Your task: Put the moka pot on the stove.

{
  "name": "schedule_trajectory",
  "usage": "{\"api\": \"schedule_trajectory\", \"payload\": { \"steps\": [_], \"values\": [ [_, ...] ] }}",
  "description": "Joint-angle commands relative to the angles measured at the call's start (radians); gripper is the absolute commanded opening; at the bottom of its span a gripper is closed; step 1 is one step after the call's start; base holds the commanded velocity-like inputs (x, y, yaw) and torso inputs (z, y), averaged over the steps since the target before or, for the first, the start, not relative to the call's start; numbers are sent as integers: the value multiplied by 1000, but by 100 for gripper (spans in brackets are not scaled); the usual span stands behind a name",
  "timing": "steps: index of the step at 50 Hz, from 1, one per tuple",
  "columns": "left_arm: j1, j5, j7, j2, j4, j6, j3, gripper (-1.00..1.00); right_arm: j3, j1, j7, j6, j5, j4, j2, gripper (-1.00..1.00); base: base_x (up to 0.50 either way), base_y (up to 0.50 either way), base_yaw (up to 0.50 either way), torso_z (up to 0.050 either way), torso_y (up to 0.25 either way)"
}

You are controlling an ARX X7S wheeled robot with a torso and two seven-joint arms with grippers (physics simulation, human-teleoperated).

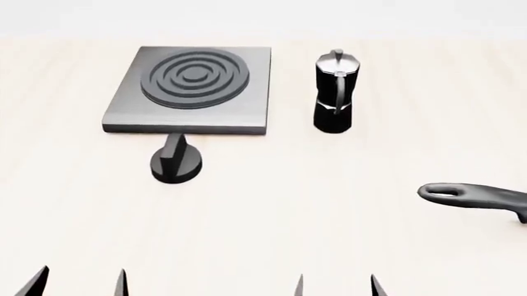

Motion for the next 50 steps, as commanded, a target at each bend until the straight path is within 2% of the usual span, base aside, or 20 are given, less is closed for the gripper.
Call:
{"api": "schedule_trajectory", "payload": {
  "steps": [1,50],
  "values": [
    [3,-11,-14,-15,13,5,11,100,-10,-2,10,2,0,-18,7,100,164,0,0,0,0],
    [5,-36,-47,-55,15,26,54,100,-40,17,35,-1,4,-14,29,100,167,0,0,0,0]
  ]
}}
